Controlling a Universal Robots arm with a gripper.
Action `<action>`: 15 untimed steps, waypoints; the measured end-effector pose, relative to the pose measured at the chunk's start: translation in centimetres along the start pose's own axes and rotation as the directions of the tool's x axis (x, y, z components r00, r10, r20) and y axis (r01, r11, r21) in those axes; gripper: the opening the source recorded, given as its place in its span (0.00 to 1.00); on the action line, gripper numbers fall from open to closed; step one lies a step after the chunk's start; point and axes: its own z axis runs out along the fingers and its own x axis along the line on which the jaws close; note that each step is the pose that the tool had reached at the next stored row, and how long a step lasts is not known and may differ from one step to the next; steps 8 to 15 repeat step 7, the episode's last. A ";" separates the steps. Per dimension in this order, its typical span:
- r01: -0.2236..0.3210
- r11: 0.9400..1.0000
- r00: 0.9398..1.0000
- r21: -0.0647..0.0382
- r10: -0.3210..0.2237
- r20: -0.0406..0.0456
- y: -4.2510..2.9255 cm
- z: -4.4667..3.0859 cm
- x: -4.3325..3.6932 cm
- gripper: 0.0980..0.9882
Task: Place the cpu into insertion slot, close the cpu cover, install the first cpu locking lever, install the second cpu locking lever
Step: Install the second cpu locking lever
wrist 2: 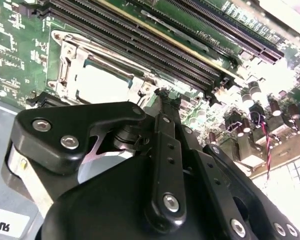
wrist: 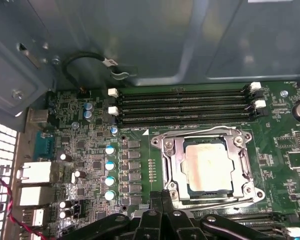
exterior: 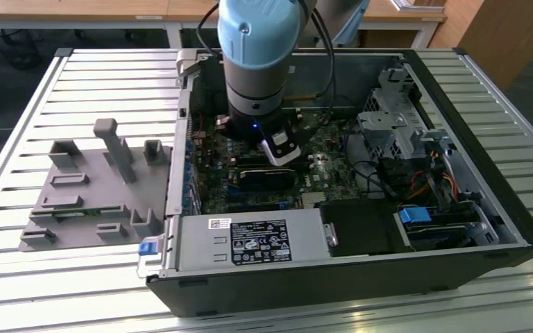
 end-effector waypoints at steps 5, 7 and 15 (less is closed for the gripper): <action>0.000 1.000 1.000 0.000 0.000 0.000 0.13 -0.37 0.00 0.01; 0.000 1.000 1.000 0.000 0.000 0.000 0.14 -0.39 -0.01 0.01; 0.000 1.000 1.000 0.000 0.000 0.000 0.14 -0.39 -0.01 0.01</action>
